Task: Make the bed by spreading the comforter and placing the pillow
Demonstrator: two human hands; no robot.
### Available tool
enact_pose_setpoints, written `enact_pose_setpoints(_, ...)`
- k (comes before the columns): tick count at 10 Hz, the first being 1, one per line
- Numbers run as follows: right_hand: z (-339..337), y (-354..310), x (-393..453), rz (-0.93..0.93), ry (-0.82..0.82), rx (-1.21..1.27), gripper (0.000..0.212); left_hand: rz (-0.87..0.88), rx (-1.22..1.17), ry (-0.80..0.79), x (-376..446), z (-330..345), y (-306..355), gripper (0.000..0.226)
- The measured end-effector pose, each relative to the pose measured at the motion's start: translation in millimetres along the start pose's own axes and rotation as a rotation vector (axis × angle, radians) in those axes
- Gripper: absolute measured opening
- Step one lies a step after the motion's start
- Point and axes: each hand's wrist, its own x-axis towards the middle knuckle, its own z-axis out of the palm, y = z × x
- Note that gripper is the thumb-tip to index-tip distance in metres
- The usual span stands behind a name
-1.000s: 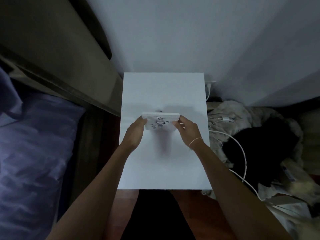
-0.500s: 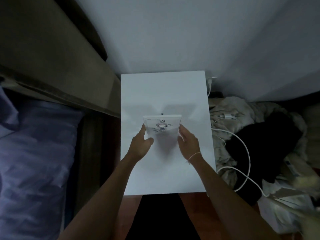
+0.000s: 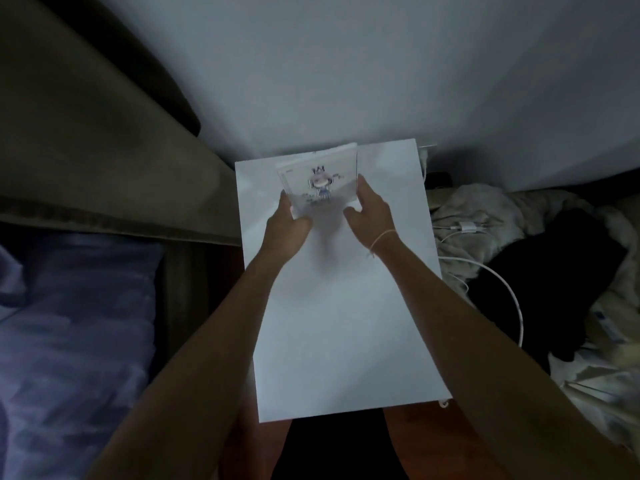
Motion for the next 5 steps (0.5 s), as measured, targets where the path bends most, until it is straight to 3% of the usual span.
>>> enact_pose_setpoints(4,11.1,-2.8,20.9,0.043,0.005,0.0,0.081,0.081,0.085,-0.029,35.3,-16.8,6.4,0.065)
enact_pose_setpoints(5,7.0,-7.6,13.0,0.101,0.029,0.036,0.075,0.048,0.111,-0.004,32.4,-18.5,7.0,0.076)
